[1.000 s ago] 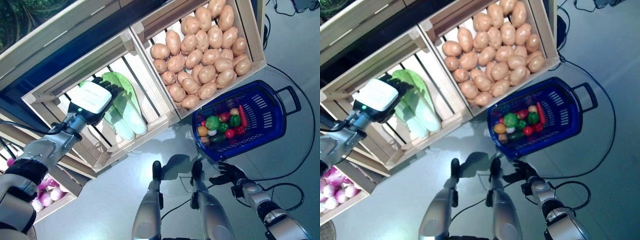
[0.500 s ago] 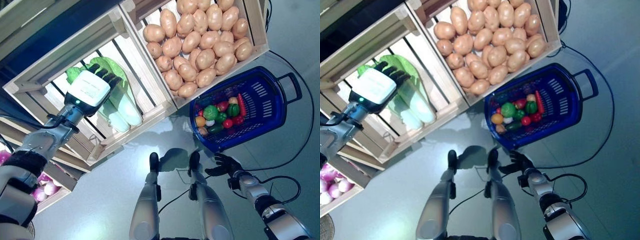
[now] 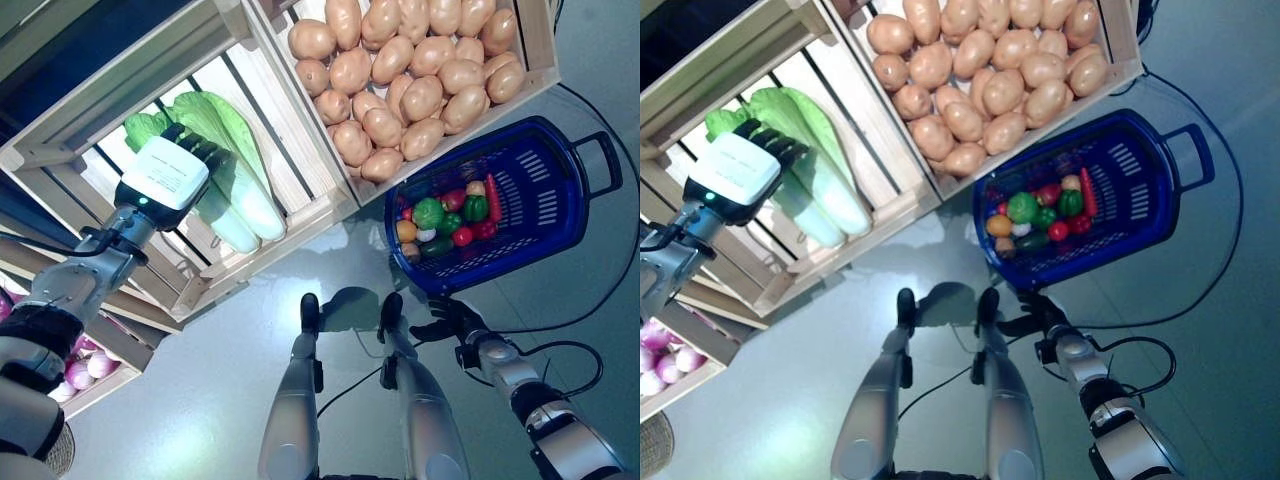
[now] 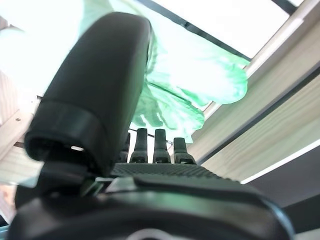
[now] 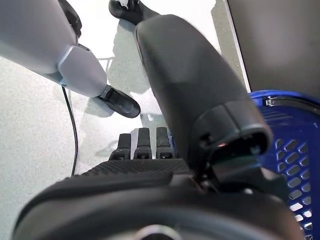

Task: Put vegetables into the basket

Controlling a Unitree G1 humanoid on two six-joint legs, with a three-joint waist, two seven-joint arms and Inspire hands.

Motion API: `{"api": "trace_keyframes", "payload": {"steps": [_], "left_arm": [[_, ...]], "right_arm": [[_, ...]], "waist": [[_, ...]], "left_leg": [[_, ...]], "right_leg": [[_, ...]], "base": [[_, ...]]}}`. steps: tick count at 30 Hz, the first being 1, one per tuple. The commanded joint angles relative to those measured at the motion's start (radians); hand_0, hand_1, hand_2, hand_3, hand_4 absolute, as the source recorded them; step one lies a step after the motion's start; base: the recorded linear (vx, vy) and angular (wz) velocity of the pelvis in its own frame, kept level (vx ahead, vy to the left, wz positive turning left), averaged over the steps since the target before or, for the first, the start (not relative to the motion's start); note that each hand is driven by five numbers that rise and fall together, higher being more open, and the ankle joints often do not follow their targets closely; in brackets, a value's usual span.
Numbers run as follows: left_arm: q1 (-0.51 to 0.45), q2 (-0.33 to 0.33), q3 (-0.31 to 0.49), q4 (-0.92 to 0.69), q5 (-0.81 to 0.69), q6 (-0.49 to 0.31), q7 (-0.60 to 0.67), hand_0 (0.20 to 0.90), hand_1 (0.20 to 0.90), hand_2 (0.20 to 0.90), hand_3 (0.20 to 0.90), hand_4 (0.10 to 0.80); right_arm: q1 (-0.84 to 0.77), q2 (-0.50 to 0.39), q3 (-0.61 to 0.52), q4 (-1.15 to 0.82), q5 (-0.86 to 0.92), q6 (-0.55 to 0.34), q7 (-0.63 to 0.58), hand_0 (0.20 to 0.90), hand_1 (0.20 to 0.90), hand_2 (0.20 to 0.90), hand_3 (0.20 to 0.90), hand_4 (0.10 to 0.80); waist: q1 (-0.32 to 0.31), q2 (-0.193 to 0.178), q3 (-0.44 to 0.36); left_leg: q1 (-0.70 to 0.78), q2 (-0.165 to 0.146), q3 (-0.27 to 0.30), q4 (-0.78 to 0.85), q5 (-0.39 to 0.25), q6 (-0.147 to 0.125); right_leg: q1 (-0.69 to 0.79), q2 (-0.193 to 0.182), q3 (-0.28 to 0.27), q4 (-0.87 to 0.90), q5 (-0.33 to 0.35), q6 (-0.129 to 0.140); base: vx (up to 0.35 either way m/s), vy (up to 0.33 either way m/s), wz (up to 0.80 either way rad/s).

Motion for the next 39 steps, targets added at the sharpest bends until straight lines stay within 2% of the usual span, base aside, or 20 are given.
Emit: {"api": "trace_keyframes", "payload": {"steps": [1, 7, 14, 21, 28, 33, 39], "left_arm": [[-0.087, 0.112, 0.092, -0.024, -0.001, 0.064, 0.090, 0.900, 0.900, 0.900, 0.900, 0.800], [-0.195, 0.093, 0.038, 0.034, 0.025, 0.070, 0.132, 0.900, 0.900, 0.900, 0.900, 0.800], [-0.272, 0.078, -0.007, 0.070, 0.044, 0.075, 0.153, 0.900, 0.900, 0.900, 0.900, 0.800], [-0.292, 0.077, -0.012, 0.052, 0.064, 0.072, 0.176, 0.900, 0.900, 0.900, 0.900, 0.800], [-0.336, 0.064, -0.044, 0.063, 0.066, 0.081, 0.130, 0.900, 0.900, 0.900, 0.900, 0.800], [-0.343, 0.059, -0.060, 0.078, 0.068, 0.088, 0.096, 0.900, 0.900, 0.900, 0.900, 0.800], [-0.375, 0.036, -0.082, 0.125, 0.065, 0.125, 0.112, 0.900, 0.900, 0.900, 0.900, 0.800]], "right_arm": [[0.032, -0.064, 0.000, -0.078, 0.027, 0.014, -0.039, 0.900, 0.900, 0.900, 0.900, 0.800], [0.043, -0.061, 0.009, -0.110, 0.020, 0.017, -0.048, 0.900, 0.900, 0.900, 0.900, 0.800], [0.051, -0.063, 0.015, -0.135, 0.006, 0.034, -0.046, 0.900, 0.900, 0.900, 0.900, 0.800], [0.051, -0.064, 0.015, -0.137, -0.001, 0.032, -0.044, 0.900, 0.900, 0.900, 0.900, 0.800], [0.028, -0.069, 0.013, -0.130, -0.002, 0.037, -0.048, 0.900, 0.900, 0.900, 0.900, 0.800], [0.025, -0.080, 0.008, -0.134, -0.005, 0.039, -0.047, 0.900, 0.900, 0.900, 0.900, 0.800], [0.014, -0.091, 0.007, -0.140, 0.009, 0.035, -0.054, 0.900, 0.900, 0.900, 0.900, 0.800]], "waist": [[-0.010, -0.015, 0.000], [-0.027, -0.031, 0.000], [-0.043, -0.037, 0.000], [-0.048, -0.030, 0.000], [-0.051, -0.022, 0.000], [-0.055, -0.024, 0.000], [-0.061, -0.036, 0.000]], "left_leg": [[-0.146, -0.006, -0.026, 0.144, -0.009, -0.055], [-0.189, 0.000, -0.025, 0.178, -0.017, -0.049], [-0.205, 0.004, -0.021, 0.188, -0.017, -0.048], [-0.195, 0.002, -0.013, 0.167, -0.009, -0.053], [-0.202, 0.000, -0.008, 0.163, -0.007, -0.052], [-0.215, 0.000, -0.010, 0.177, -0.011, -0.052], [-0.244, 0.007, -0.008, 0.193, -0.014, -0.047]], "right_leg": [[0.013, -0.048, 0.007, 0.120, -0.129, 0.049], [-0.039, -0.045, 0.018, 0.162, -0.134, 0.049], [-0.068, -0.043, 0.037, 0.184, -0.133, 0.052], [-0.060, -0.051, 0.036, 0.158, -0.123, 0.056], [-0.077, -0.058, 0.037, 0.165, -0.122, 0.057], [-0.089, -0.059, 0.041, 0.178, -0.126, 0.056], [-0.123, -0.061, 0.043, 0.199, -0.129, 0.057]], "base": [[-0.010, 0.033, -0.02], [0.000, 0.000, 0.00], [0.006, 0.027, -0.02], [0.000, 0.000, 0.00], [-0.002, 0.010, -0.01], [0.007, 0.012, -0.05], [0.000, 0.000, 0.00]]}}
